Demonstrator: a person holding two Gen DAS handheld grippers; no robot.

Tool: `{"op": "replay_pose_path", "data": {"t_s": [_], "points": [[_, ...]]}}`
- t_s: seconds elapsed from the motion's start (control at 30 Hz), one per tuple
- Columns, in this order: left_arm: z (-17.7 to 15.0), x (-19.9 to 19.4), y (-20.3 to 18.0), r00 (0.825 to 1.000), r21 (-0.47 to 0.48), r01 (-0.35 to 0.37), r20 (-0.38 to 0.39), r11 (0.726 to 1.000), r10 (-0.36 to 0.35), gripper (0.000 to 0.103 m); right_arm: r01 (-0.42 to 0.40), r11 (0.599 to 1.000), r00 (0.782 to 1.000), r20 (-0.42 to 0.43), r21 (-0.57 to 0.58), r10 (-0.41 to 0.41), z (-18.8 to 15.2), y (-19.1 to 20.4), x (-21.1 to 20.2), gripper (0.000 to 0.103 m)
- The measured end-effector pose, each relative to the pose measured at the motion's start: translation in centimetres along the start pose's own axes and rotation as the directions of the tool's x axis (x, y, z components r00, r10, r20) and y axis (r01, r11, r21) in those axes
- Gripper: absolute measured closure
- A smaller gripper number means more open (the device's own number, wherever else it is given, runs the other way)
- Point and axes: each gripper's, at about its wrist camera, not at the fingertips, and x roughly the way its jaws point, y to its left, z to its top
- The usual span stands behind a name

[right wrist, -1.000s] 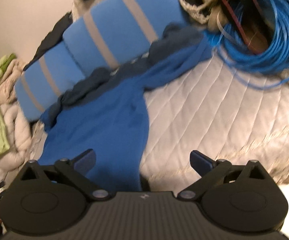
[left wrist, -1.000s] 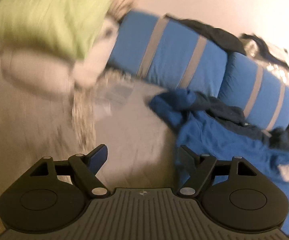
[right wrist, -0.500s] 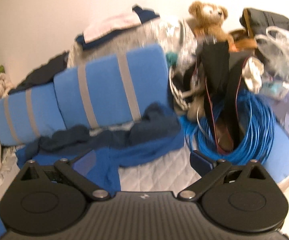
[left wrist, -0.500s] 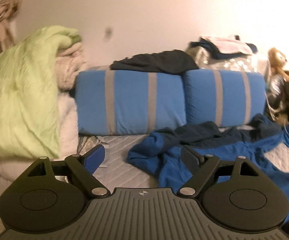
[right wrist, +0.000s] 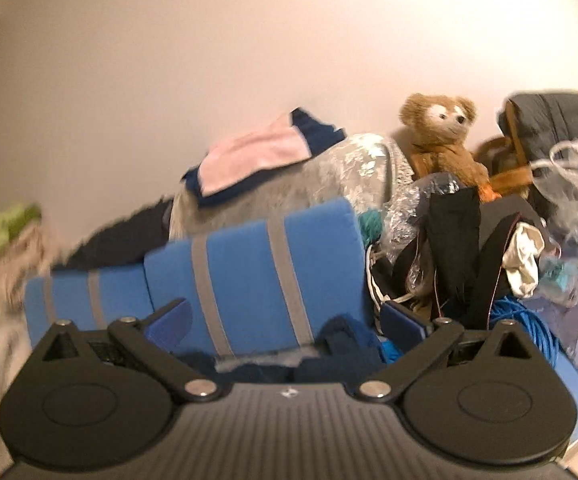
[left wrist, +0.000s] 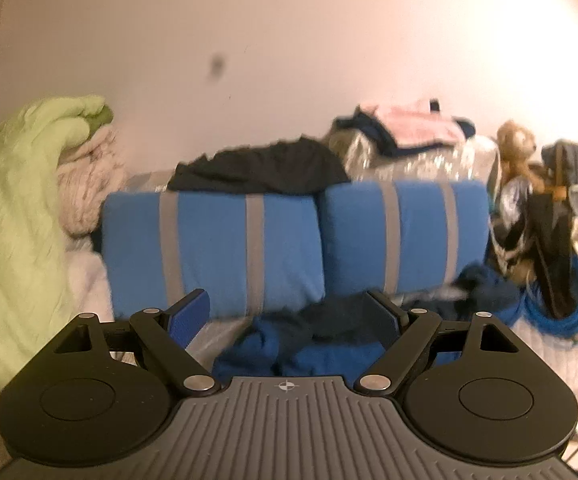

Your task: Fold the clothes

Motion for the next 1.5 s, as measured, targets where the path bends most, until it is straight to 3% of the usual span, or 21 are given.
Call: {"op": "replay_pose_path", "data": {"t_s": [0.2,0.37,0.57,0.7,0.8,0.97,1.17,1.4,1.5], "points": [[4.1,3.3,1.2,0.992,-0.054,0.035,0.126,0.998,-0.028,0.019,0.048,0.999,0.995,0.085,-0.015,-0.046,4.2,-0.5,2.5,0.0],[5.5,6.5,-0.1,0.975,-0.006,-0.051,0.217,0.999,0.051,0.018,0.132,0.991,0.976,0.179,-0.025,-0.126,6.8,-0.9,4.7,0.0],[1.4,12.6,-3.3,0.949,0.021,-0.159,0.278,0.987,0.147,0.016,0.251,0.965,0.937,0.27,-0.082,-0.221,4.9,-0.7,7.9,0.0],[-3.1,16.8,-6.6,0.93,-0.022,-0.248,0.275,0.968,0.245,0.016,0.313,0.934,0.929,0.259,-0.173,-0.263,1.3,-0.3,11.9,0.0],[-6.1,19.2,-8.8,0.957,-0.043,-0.176,0.227,0.984,0.181,0.016,0.332,0.912,0.934,0.217,-0.242,-0.283,-2.5,-0.2,15.1,0.0],[-10.3,21.6,-12.6,0.979,-0.041,-0.084,0.181,0.996,0.09,0.016,0.311,0.891,0.95,0.129,-0.33,-0.284,-8.6,-0.6,18.7,0.0],[-13.9,24.7,-14.9,0.993,-0.065,-0.025,0.115,0.998,0.032,0.016,0.274,0.886,0.958,0.03,-0.375,-0.284,-13.5,-1.7,21.0,0.0],[-17.4,27.1,-15.2,0.995,-0.075,0.017,0.098,0.997,-0.01,0.016,0.271,0.883,0.946,-0.063,-0.383,-0.318,-15.5,-3.4,23.6,0.002],[-18.3,27.8,-14.6,0.999,-0.107,0.012,0.052,0.994,-0.006,0.016,0.269,0.888,0.94,-0.1,-0.373,-0.327,-16.5,-4.4,24.7,0.002]]}}
